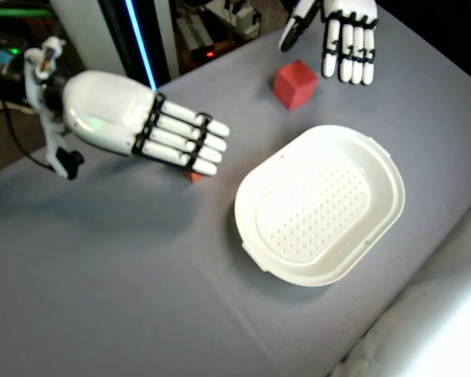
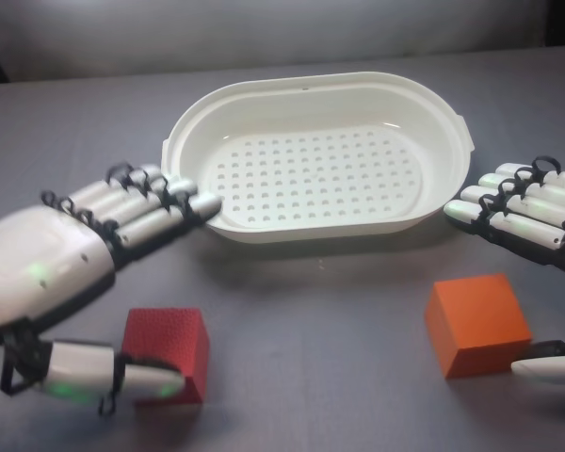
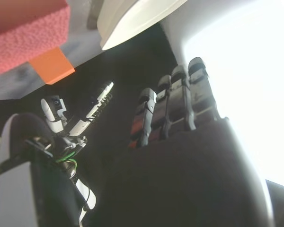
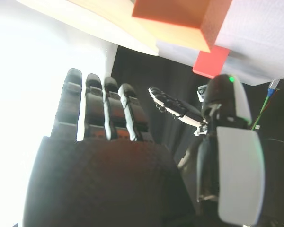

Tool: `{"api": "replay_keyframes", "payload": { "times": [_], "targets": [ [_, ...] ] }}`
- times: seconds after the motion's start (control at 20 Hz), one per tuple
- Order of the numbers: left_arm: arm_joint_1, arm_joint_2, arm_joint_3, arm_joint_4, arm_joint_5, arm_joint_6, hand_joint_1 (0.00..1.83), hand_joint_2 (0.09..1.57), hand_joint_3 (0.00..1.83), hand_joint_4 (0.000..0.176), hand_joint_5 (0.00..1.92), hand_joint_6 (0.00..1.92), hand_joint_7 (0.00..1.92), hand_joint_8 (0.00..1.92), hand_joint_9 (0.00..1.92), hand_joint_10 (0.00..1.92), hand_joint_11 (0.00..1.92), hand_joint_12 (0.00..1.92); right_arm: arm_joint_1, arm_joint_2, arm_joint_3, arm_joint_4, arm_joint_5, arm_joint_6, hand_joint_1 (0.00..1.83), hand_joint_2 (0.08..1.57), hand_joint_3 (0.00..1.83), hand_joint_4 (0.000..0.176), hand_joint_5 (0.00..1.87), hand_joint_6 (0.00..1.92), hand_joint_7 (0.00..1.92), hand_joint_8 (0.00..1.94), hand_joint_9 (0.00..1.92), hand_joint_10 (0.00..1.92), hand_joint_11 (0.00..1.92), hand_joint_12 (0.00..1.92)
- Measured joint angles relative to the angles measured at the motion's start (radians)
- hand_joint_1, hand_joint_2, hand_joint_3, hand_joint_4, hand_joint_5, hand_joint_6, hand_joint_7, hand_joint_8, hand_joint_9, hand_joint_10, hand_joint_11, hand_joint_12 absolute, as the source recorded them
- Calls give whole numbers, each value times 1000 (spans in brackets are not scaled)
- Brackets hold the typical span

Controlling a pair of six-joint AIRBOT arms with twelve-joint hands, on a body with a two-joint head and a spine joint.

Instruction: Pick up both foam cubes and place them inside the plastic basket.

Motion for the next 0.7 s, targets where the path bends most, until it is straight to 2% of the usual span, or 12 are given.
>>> {"api": "replay_keyframes", "payload": {
  "times": [0.1, 0.2, 0.25, 0.3, 0.35, 0.4, 0.45, 0.5, 0.55, 0.6, 0.65, 0.7],
  "targets": [
    [0, -12, 2, 39, 34, -11, 526, 936, 0, 48, 0, 0, 0, 0, 10, 4, 0, 0, 0, -17, 13, 14, -16, 0, 534, 1044, 0, 0, 0, 0, 0, 0, 0, 0, 0, 0],
    [1, -36, 17, 53, 65, -39, 581, 945, 0, 40, 0, 0, 22, 7, 49, 20, 26, 13, 0, -43, 33, 23, -33, 0, 606, 1022, 0, 10, 0, 0, 0, 0, 0, 0, 0, 0],
    [1, -47, 29, 54, 79, -56, 651, 927, 17, 43, 0, 0, 61, 2, 125, 8, 4, 379, 0, -55, 41, 28, -44, 0, 622, 1017, 0, 5, 0, 0, 0, 0, 0, 0, 0, 0],
    [2, -62, 43, 50, 100, -63, 747, 924, 5, 56, 0, 0, 79, 2, 177, 13, 0, 864, 0, -75, 55, 33, -65, 0, 654, 1002, 0, 0, 0, 0, 0, 0, 0, 0, 0, 0],
    [2, -66, 46, 46, 110, -63, 747, 924, 5, 56, 0, 0, 79, 2, 177, 13, 0, 864, 0, -84, 61, 37, -73, 0, 654, 1002, 0, 0, 0, 0, 0, 0, 0, 0, 0, 0],
    [2, -78, 54, 48, 120, -65, 811, 937, 5, 61, 0, 0, 78, 1, 177, 10, 0, 963, 0, -96, 72, 42, -85, 0, 670, 999, 0, 0, 0, 0, 0, 0, 0, 0, 0, 0],
    [2, -87, 60, 49, 132, -66, 885, 956, 7, 53, 0, 0, 108, 6, 213, 23, 0, 1076, 0, -107, 82, 49, -98, 0, 708, 997, 0, 2, 0, 0, 0, 0, 0, 0, 0, 0],
    [1, -97, 64, 51, 145, -71, 908, 996, 15, 52, 3, 1, 143, 11, 249, 35, 0, 1227, 0, -121, 95, 59, -115, 0, 746, 1009, 0, 0, 0, 0, 0, 0, 0, 0, 0, 0],
    [1, -100, 68, 51, 151, -71, 1001, 1080, 18, 9, 133, 19, 278, 26, 367, 104, 0, 1461, 0, -133, 108, 66, -130, 0, 784, 1039, 0, 0, 0, 0, 71, 0, 90, 9, 0, 314],
    [1, -102, 71, 51, 153, -73, 1175, 1164, 5, 0, 501, 152, 580, 308, 492, 696, 236, 1607, 1, -150, 123, 71, -144, 1, 987, 1126, 18, 0, 313, 80, 565, 183, 480, 440, 91, 1201],
    [1, -105, 77, 51, 153, -71, 1303, 1216, 5, 0, 628, 1016, 707, 1172, 734, 1365, 540, 1704, 9, -161, 134, 76, -152, 11, 1181, 1185, 6, 0, 582, 1088, 895, 931, 750, 869, 409, 1566],
    [-5, -105, 79, 34, 156, -80, 1324, 1265, 7, 0, 668, 1102, 611, 1539, 700, 1656, 788, 1769, 22, -168, 143, 77, -150, 16, 1337, 1160, 0, 0, 749, 1002, 921, 1103, 894, 1297, 744, 1582]
  ]
}}
